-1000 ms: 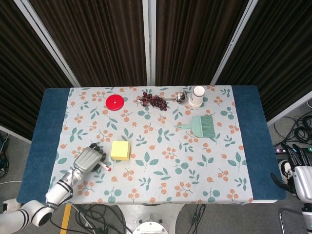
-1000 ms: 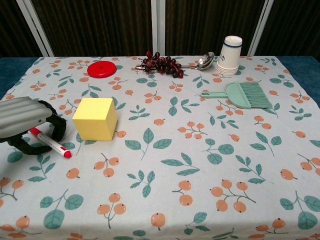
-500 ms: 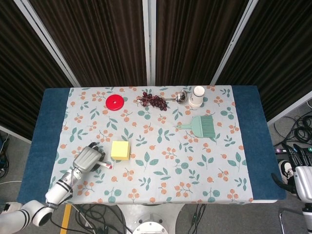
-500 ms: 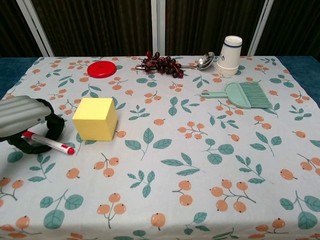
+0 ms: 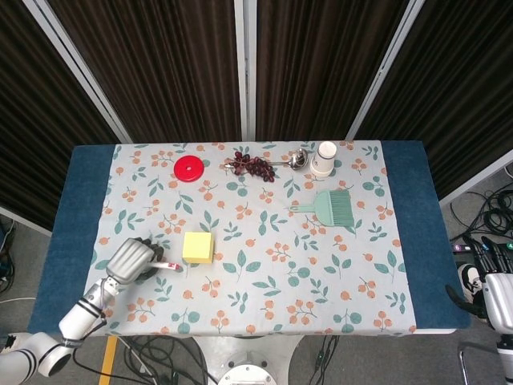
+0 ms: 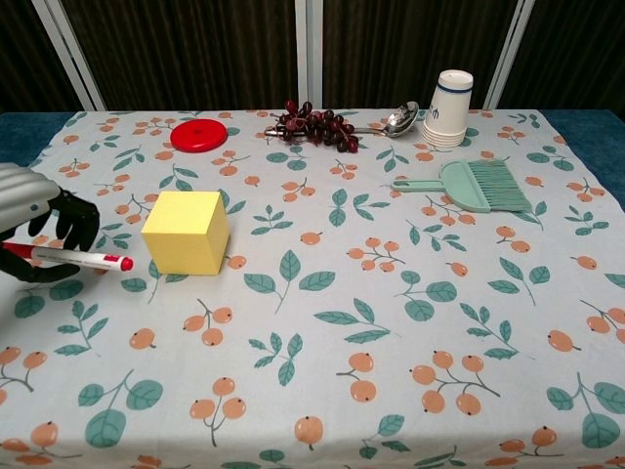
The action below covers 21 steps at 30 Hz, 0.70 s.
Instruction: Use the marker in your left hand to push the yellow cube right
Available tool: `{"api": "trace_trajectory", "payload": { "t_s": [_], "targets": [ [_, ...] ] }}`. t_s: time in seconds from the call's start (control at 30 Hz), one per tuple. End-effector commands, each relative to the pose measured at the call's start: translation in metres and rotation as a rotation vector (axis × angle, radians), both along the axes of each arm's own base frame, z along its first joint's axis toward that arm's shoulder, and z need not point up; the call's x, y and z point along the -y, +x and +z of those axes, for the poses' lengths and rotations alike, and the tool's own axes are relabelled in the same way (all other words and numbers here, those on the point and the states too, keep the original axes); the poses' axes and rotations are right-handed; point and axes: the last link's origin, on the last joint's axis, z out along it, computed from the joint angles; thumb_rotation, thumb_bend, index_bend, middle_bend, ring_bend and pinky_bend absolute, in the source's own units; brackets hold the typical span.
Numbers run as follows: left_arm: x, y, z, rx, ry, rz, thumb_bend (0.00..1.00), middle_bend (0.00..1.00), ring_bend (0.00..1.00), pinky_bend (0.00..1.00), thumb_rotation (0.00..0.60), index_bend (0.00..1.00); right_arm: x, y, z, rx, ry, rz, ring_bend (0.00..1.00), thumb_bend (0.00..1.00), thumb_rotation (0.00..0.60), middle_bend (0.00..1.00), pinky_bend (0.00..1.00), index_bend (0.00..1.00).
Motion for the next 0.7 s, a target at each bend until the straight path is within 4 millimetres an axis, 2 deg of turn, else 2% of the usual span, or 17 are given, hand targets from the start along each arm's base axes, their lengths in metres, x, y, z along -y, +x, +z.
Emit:
{"api": "trace_trajectory", "payload": {
  "t_s": [0.03, 0.3, 0.7],
  "targets": [
    [-0.002, -0.011, 0.011, 0.020, 0.015, -0.002, 0.40, 0.72, 0.54, 0.61, 0.600, 0.69, 0.000, 0.000, 0.000, -0.001, 0.000, 0.001, 0.00, 0.15, 0.600, 0.13, 0.08, 0.01],
    [-0.019, -0.029, 0.018, 0.013, 0.026, 0.036, 0.40, 0.72, 0.54, 0.62, 0.600, 0.69, 0.001, 0.000, -0.001, -0.002, 0.001, -0.007, 0.00, 0.15, 0.600, 0.13, 0.08, 0.01],
    [-0.043, -0.024, 0.004, 0.009, 0.002, 0.013, 0.40, 0.72, 0.54, 0.62, 0.600, 0.69, 0.003, -0.002, 0.000, -0.008, -0.002, -0.023, 0.00, 0.15, 0.600, 0.13, 0.08, 0.01]
  ]
}}
